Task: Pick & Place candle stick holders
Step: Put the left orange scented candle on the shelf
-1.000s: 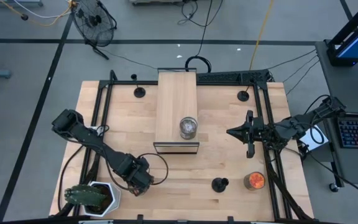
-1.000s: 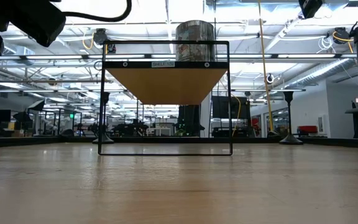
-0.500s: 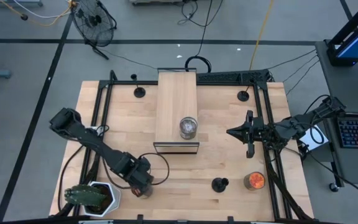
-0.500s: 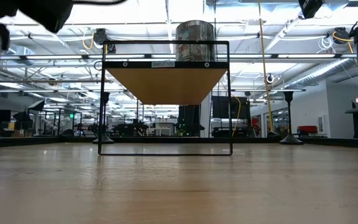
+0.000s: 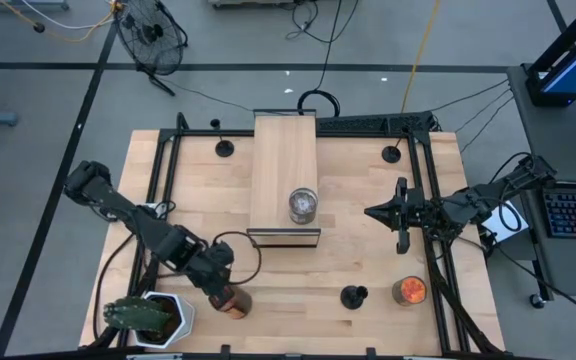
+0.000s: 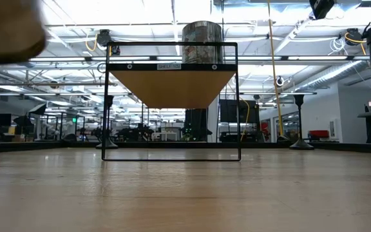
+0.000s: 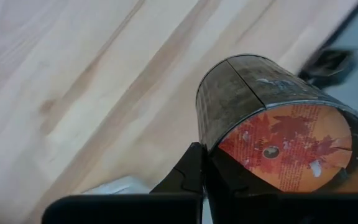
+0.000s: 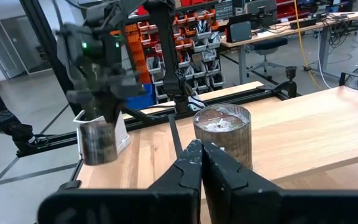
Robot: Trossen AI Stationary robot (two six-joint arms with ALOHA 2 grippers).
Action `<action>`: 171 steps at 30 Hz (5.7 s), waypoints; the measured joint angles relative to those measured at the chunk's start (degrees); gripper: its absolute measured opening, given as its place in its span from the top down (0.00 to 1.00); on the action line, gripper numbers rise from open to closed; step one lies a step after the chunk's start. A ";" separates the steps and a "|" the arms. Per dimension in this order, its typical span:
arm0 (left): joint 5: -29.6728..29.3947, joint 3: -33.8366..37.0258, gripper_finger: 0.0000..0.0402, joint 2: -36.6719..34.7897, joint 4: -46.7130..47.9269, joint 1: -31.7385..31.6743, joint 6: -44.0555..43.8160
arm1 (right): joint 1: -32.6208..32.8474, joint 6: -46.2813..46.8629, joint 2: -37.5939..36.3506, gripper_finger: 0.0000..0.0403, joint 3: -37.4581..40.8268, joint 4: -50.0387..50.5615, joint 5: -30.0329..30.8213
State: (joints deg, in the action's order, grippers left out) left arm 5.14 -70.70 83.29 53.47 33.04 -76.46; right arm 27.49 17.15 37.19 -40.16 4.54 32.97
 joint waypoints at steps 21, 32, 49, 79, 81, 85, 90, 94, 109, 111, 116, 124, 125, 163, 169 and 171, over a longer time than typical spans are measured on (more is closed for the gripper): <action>-4.20 -5.30 1.00 -2.78 -11.97 -5.67 3.38 | -0.02 -0.04 0.02 1.00 0.00 0.02 0.00; -10.00 -19.32 1.00 -2.88 4.07 -10.52 7.69 | -0.02 -0.50 0.13 1.00 0.00 0.22 0.00; -11.18 -30.55 1.00 -2.56 20.24 -22.76 11.59 | -0.02 -0.80 0.24 1.00 0.00 0.20 0.00; -4.42 -31.36 1.00 5.86 29.65 -40.91 26.77 | -0.34 -6.69 -10.11 1.00 4.12 8.96 -10.51; -3.54 -31.29 1.00 6.27 29.35 -41.62 27.53 | -0.92 -4.86 -11.47 1.00 6.70 7.68 -10.47; -1.64 -31.28 1.00 7.52 28.53 -42.39 27.86 | -2.04 -4.55 -14.09 1.00 11.84 1.05 -10.47; -0.62 -31.69 1.00 9.14 27.19 -42.47 27.45 | -3.10 -4.34 -15.94 1.00 15.71 -3.31 -10.47; -0.61 -34.35 1.00 11.48 27.78 -42.33 27.98 | -3.60 -4.33 -16.27 1.00 16.35 -3.91 -10.49; -2.16 -38.36 1.00 16.91 32.24 -41.50 29.33 | -3.67 -4.33 -16.26 1.00 16.35 -3.98 -10.54; -2.22 -38.36 1.00 17.00 32.23 -41.46 29.32 | -3.67 -4.33 -16.26 1.00 16.35 -3.98 -10.54; -2.22 -38.29 1.00 17.70 31.76 -41.46 28.83 | -3.67 -4.31 -16.26 1.00 16.35 -3.98 -10.54; -2.18 -38.29 1.00 17.94 30.71 -41.09 28.76 | -3.67 -4.31 -16.26 1.00 16.35 -3.98 -10.56; -2.22 -38.29 1.00 17.89 30.73 -41.09 28.62 | -3.67 -4.31 -16.26 1.00 16.35 -3.98 -10.56; -0.46 -38.29 0.80 17.83 28.93 -40.98 28.61 | -3.65 -4.11 -16.24 1.00 16.35 -5.60 -10.58; -0.12 -38.27 0.75 16.85 28.82 -40.98 28.73 | -3.65 -4.09 -16.24 1.00 16.35 -5.62 -10.59; -0.03 -38.34 0.72 16.06 28.78 -40.98 28.25 | -3.65 -4.09 -16.24 1.00 16.35 -5.62 -10.58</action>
State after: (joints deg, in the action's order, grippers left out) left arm 5.11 -109.03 99.35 82.25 -7.94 -48.21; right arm 23.83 13.06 20.95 -23.81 -1.08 22.39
